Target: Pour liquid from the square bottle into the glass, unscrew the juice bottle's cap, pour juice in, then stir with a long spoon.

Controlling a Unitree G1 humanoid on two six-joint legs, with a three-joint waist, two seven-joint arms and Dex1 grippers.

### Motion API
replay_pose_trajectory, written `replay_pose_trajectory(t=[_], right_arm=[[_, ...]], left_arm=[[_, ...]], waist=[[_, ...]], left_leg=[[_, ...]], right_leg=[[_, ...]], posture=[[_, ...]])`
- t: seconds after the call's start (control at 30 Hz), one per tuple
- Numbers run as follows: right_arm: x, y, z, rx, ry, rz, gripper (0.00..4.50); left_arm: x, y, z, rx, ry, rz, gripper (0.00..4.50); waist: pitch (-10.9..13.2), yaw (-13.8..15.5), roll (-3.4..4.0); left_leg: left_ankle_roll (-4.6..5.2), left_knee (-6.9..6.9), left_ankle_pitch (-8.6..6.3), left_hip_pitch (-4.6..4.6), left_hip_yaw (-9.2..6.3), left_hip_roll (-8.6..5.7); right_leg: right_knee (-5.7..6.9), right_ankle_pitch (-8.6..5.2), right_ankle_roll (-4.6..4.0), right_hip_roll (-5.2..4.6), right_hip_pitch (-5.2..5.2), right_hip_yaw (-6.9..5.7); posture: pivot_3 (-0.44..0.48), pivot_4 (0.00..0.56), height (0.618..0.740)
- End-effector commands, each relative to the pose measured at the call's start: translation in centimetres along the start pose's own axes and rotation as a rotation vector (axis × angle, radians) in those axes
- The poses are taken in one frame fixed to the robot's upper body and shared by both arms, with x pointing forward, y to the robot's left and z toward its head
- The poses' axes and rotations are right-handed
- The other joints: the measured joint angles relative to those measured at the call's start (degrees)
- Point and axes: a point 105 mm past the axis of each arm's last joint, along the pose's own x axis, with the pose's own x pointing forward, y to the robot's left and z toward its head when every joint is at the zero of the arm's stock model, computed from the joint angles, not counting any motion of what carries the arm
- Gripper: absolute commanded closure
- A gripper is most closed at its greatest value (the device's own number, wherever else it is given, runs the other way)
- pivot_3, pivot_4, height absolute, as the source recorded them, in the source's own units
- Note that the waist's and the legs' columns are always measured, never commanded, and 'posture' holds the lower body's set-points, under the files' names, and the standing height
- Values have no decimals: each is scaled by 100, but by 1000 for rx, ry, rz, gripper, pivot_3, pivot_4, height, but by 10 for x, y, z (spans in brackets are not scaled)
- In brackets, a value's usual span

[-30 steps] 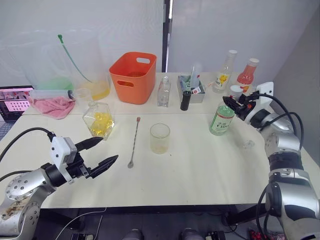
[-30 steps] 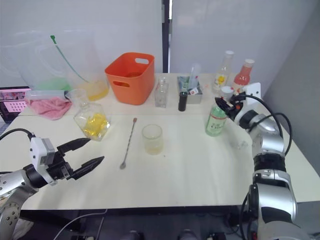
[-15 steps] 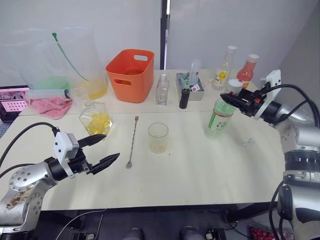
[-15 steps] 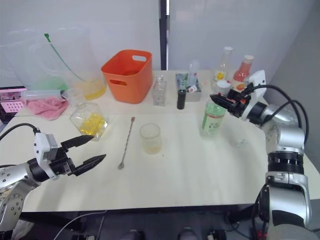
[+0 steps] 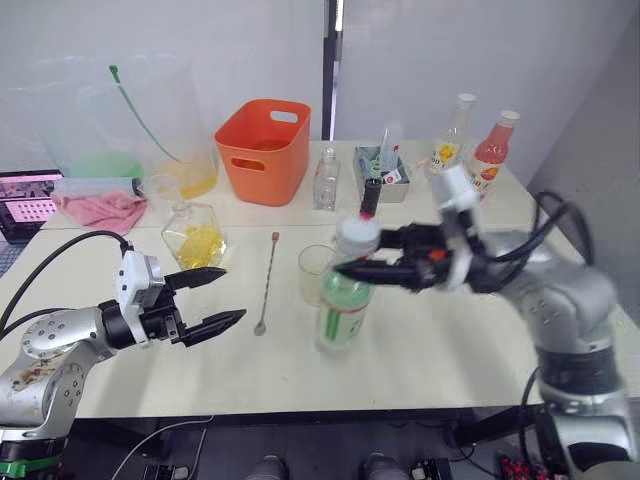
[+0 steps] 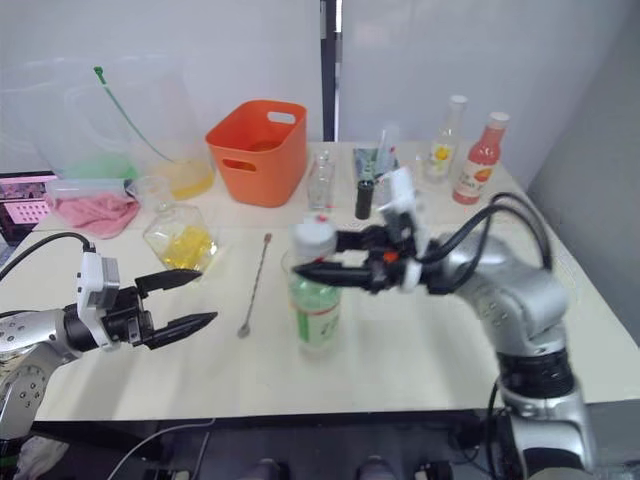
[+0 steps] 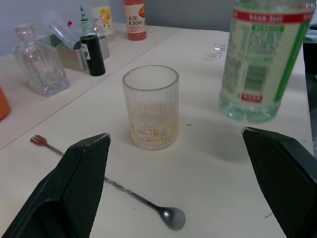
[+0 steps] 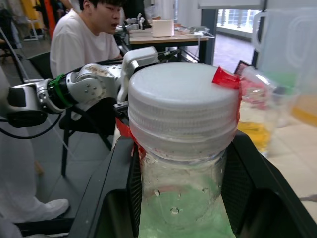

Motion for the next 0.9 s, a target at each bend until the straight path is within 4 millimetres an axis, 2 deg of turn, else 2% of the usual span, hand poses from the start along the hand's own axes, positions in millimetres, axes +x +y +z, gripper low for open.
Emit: replay_pose_trajectory(t=[0.03, 0.17, 0.27, 0.37, 0.47, 0.6, 0.67, 0.8, 0.87, 0.9], right_arm=[[10, 3, 7, -116, -29, -26, 2940], [20, 5, -8, -124, -19, -57, 2940], [26, -3, -18, -118, -49, -166, 2940], [32, -1, -26, -108, -68, -195, 2940], [32, -2, -42, -117, -27, -230, 2940], [31, 1, -45, -75, -33, -224, 2940], [30, 2, -45, -71, -33, -211, 1909], [27, 2, -36, -84, -48, -190, 532], [22, 3, -32, -76, -56, -166, 28], [17, 3, -31, -72, -52, -150, 28]], left_arm=[[-3, -2, 9, 33, -10, -2, 0], [-7, -6, 8, 4, 1, -9, 0], [-10, -10, 6, -11, 20, -27, 0], [-10, -16, 5, -25, 49, -65, 0], [-9, -20, 6, -23, 54, -91, 0], [-11, -20, 7, -2, 57, -102, 0], [-12, -19, 8, -1, 56, -102, 0], [-14, -18, 8, -7, 60, -103, 0], [-15, -18, 8, -8, 61, -105, 0], [-15, -18, 7, -9, 61, -105, 0]], waist=[[0, -1, 0], [0, -3, 0], [0, -7, -2], [0, -9, -2], [-1, -10, -2], [-1, -10, -3], [-1, -10, -3], [-1, -10, -3], [-1, -10, -3], [-1, -10, -3]], left_leg=[[0, 0, 0, -1, 1, -1], [0, 1, 0, 1, 0, -1], [0, 0, 0, 2, -2, 0], [-1, -1, 1, 2, -1, -1], [-1, -1, 1, 7, -1, 0], [-2, -3, 1, 21, -1, 0], [-4, -3, 2, 24, 0, 3], [-4, -3, 2, 23, 2, 6], [-4, -4, 2, 22, 2, 6], [-4, -4, 2, 22, 2, 6]], right_leg=[[2, 0, 0, -1, -2, 1], [3, 0, 0, 0, -1, 1], [6, 0, 0, 1, -2, 0], [6, 0, 0, 1, -4, 2], [6, 0, 0, 1, -1, 2], [5, 0, 0, 2, 11, 2], [6, 0, 0, 5, 12, 2], [5, 0, -1, 7, 10, 2], [5, 0, -1, 6, 10, 2], [5, 0, -1, 6, 10, 2]], posture=[[0, 150, 740], [0, 150, 740], [0, 150, 740], [0, 150, 740], [0, 150, 740], [0, 150, 740], [0, 150, 740], [0, 150, 740], [0, 150, 740], [0, 150, 740]])
